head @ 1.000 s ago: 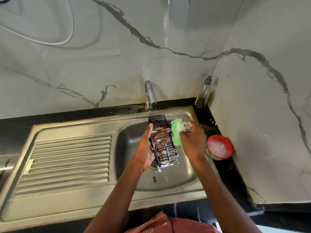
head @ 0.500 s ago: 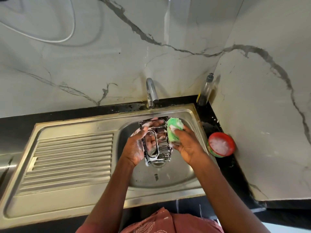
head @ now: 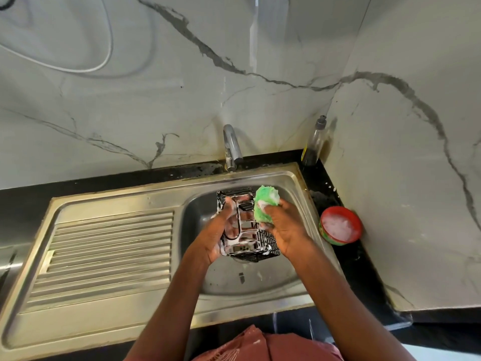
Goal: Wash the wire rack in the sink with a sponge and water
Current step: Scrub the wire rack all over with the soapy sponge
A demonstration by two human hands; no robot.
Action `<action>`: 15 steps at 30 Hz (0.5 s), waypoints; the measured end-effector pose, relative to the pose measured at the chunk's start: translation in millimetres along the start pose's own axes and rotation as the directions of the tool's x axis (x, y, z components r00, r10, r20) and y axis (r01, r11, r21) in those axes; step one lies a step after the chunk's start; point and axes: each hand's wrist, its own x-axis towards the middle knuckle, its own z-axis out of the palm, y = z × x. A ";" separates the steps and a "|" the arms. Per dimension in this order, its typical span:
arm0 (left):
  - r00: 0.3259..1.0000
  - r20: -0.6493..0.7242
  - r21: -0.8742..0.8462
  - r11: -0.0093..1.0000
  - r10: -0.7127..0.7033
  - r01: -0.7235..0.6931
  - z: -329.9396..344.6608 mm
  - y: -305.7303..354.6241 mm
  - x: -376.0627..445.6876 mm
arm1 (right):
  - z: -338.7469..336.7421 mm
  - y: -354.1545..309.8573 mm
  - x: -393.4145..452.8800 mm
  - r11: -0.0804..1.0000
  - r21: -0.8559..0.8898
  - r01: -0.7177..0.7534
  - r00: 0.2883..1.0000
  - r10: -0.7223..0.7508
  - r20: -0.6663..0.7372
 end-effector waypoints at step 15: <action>0.996 0.076 -0.315 0.949 0.045 -0.019 -1.1 -5.1 11.7 | 25.9 13.2 -26.0 0.283 -0.737 0.613 0.655 -0.704 0.274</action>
